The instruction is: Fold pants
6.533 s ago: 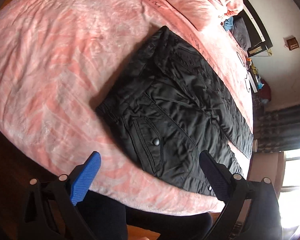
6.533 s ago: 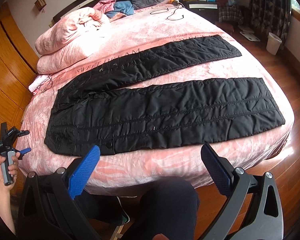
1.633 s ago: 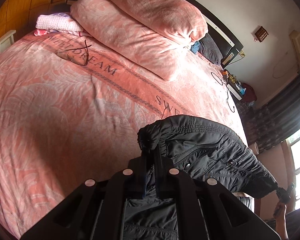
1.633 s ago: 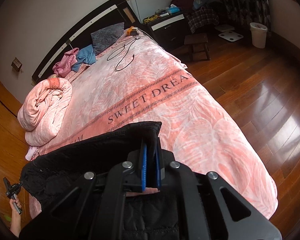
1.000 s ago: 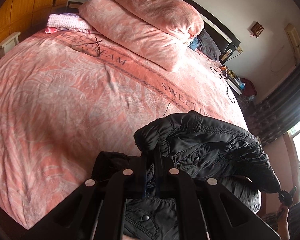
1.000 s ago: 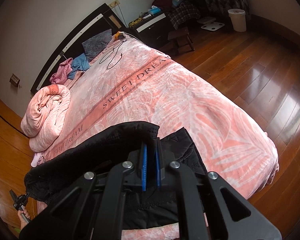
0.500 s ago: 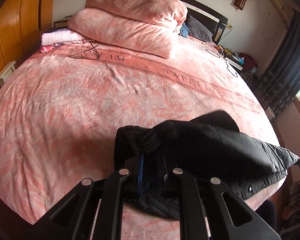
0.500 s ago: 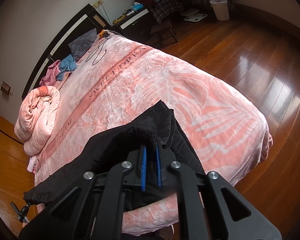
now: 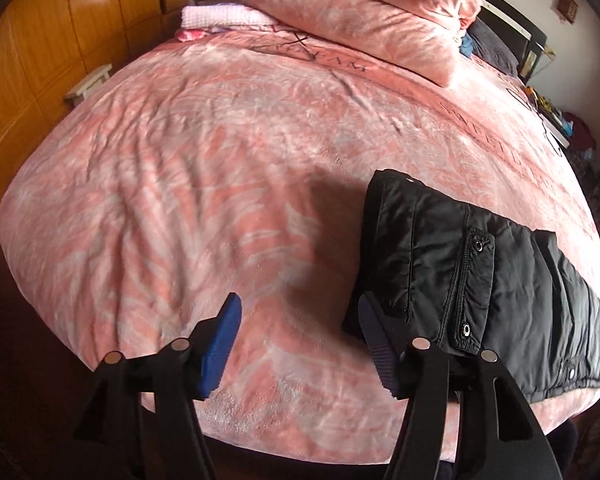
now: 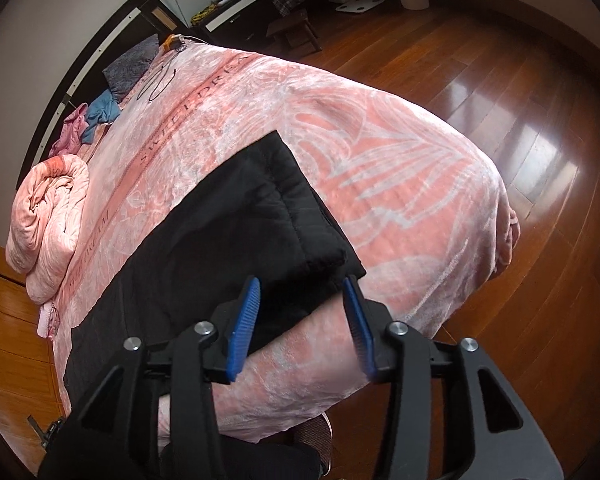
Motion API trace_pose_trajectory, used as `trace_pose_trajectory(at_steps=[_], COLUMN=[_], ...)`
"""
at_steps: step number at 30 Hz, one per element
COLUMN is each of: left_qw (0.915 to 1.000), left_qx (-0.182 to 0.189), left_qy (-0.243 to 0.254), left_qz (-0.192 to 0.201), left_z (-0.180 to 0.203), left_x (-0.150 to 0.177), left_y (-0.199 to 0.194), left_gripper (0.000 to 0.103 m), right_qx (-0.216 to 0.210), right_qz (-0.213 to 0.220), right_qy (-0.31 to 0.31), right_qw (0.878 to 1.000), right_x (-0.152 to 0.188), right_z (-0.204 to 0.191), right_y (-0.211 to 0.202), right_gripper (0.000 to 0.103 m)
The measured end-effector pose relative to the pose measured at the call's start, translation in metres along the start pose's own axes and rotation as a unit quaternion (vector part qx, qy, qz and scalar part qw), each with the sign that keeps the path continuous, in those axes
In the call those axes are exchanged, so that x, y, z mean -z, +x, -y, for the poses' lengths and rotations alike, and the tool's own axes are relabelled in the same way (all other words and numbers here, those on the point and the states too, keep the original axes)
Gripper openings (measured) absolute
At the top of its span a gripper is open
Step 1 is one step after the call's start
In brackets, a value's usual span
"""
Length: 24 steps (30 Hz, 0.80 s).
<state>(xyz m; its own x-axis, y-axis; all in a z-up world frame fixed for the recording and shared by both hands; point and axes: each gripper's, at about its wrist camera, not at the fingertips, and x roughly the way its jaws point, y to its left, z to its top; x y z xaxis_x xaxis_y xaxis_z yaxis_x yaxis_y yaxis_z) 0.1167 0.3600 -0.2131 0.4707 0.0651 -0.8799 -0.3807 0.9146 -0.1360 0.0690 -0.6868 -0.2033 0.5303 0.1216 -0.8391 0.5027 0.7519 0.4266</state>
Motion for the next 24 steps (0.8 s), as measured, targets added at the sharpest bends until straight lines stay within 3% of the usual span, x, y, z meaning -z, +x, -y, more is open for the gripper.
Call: trace_pose_trajectory(at_steps=[2, 5, 7, 10, 12, 14, 19, 24], left_qw=[0.9995, 0.9952, 0.9928, 0.9933, 0.9939, 0.9926, 0.9933, 0.9939], left_qx=[0.012, 0.064, 0.086, 0.079, 0.069, 0.072, 0.042, 0.013], left_qy=[-0.027, -0.070, -0.083, -0.077, -0.064, -0.051, -0.043, -0.042], left_qz=[0.012, 0.024, 0.009, -0.034, -0.056, -0.084, -0.099, -0.102], left_z=[-0.005, -0.004, 0.005, 0.023, 0.035, 0.045, 0.055, 0.058], left_x=[0.003, 0.006, 0.004, 0.005, 0.006, 0.008, 0.006, -0.001], left_y=[-0.007, -0.013, -0.003, 0.024, 0.039, 0.052, 0.062, 0.061], left_gripper=[0.076, 0.090, 0.090, 0.090, 0.080, 0.045, 0.031, 0.028], right_qx=[-0.004, -0.041, -0.077, -0.112, -0.124, -0.143, -0.150, -0.149], right_qz=[-0.003, -0.004, -0.003, -0.003, -0.001, 0.006, 0.014, 0.005], right_qy=[0.016, 0.065, 0.098, 0.135, 0.157, 0.178, 0.203, 0.206], right_qw=[1.000, 0.997, 0.992, 0.985, 0.980, 0.973, 0.968, 0.967], right_x=[0.007, 0.017, 0.023, 0.027, 0.026, 0.023, 0.016, 0.010], right_z=[0.009, 0.026, 0.032, 0.034, 0.034, 0.035, 0.035, 0.025], right_y=[-0.001, -0.004, -0.005, -0.003, -0.002, -0.002, 0.007, 0.029], right_gripper=[0.049, 0.049, 0.050, 0.053, 0.054, 0.054, 0.053, 0.053])
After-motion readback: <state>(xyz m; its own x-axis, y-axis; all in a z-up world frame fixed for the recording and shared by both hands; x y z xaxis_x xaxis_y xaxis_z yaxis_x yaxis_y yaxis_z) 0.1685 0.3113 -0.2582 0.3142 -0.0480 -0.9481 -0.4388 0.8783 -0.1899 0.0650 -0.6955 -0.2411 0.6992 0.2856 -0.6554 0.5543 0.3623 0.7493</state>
